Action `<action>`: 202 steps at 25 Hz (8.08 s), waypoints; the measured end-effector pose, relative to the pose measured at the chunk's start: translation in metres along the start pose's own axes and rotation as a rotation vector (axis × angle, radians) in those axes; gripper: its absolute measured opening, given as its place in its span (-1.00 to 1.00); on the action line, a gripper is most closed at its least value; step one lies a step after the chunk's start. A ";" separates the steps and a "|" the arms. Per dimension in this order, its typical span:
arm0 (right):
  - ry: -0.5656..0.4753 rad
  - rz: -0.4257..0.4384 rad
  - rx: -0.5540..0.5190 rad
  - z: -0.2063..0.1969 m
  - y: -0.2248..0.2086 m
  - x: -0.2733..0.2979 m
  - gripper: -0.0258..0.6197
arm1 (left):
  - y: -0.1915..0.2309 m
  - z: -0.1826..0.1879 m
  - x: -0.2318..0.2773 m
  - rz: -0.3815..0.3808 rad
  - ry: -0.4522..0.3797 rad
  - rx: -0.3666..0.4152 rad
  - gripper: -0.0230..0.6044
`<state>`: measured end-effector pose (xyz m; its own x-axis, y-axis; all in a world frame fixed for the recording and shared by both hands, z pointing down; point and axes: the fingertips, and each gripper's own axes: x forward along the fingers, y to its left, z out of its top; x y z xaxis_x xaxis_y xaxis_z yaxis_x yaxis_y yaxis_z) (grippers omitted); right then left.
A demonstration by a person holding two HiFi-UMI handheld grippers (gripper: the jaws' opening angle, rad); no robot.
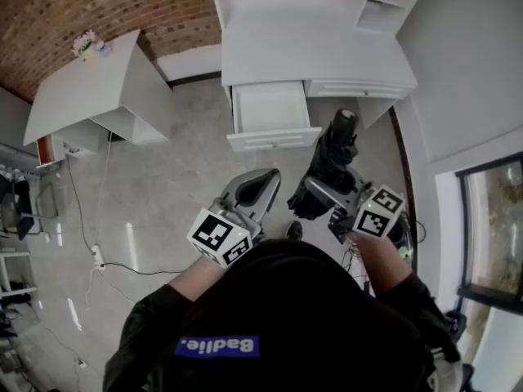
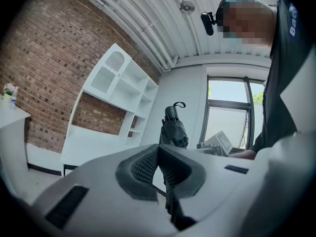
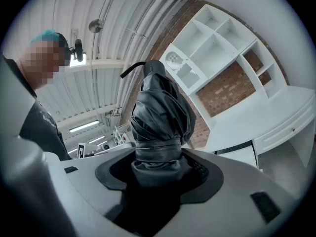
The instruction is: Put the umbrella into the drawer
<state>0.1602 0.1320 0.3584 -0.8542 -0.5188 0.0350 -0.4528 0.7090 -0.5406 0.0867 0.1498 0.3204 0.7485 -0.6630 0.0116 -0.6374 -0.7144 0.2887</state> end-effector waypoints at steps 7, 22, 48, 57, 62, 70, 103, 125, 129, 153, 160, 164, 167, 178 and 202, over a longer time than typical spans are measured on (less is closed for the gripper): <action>0.000 0.013 0.001 0.002 0.004 0.003 -0.07 | 0.001 0.001 -0.003 0.002 0.000 0.001 -0.92; -0.008 -0.011 0.012 -0.004 0.021 0.037 -0.07 | 0.028 0.010 -0.035 -0.023 -0.020 -0.007 -0.92; -0.007 -0.055 -0.048 0.009 0.009 0.128 -0.07 | 0.107 0.026 -0.076 -0.014 -0.047 -0.024 -0.92; 0.065 0.020 -0.072 0.037 -0.047 0.153 -0.07 | 0.139 0.041 -0.030 0.086 -0.063 -0.008 -0.92; 0.107 0.062 -0.055 0.055 -0.092 0.169 -0.07 | 0.159 0.042 0.010 0.127 -0.053 -0.007 -0.92; 0.205 0.117 -0.071 0.064 -0.155 0.193 -0.07 | 0.196 0.044 0.059 0.240 -0.034 -0.038 -0.92; 0.907 -0.067 -0.461 -0.140 -0.393 0.252 -0.07 | 0.266 0.030 0.075 0.377 0.047 -0.120 -0.92; 1.256 0.101 -0.838 -0.238 -0.435 0.268 -0.07 | 0.279 0.013 0.070 0.419 0.111 -0.157 -0.92; 1.304 0.115 -0.858 -0.254 -0.441 0.263 -0.07 | 0.281 0.010 0.067 0.434 0.125 -0.168 -0.92; 1.498 0.145 -0.920 -0.311 -0.477 0.251 -0.07 | 0.298 -0.017 0.044 0.513 0.164 -0.233 -0.92; 1.513 0.165 -0.908 -0.321 -0.479 0.249 -0.05 | 0.298 -0.022 0.034 0.534 0.173 -0.244 -0.92; 1.510 0.171 -0.894 -0.317 -0.475 0.253 -0.02 | 0.296 -0.024 0.030 0.532 0.177 -0.247 -0.92; 1.477 0.156 -0.857 -0.311 -0.470 0.253 0.00 | 0.292 -0.024 0.031 0.524 0.170 -0.244 -0.92; 1.188 0.043 -0.747 -0.229 -0.437 0.255 0.00 | 0.272 -0.002 0.057 0.410 0.089 -0.203 -0.92; 0.509 -0.135 -0.393 -0.048 -0.265 0.223 -0.21 | 0.219 0.043 0.088 0.073 0.066 -0.104 -0.92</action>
<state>0.0776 -0.1491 0.5500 -0.7536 -0.3931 0.5268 -0.5420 0.8251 -0.1597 0.0052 -0.0742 0.3432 0.7134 -0.6938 0.0985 -0.6709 -0.6356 0.3820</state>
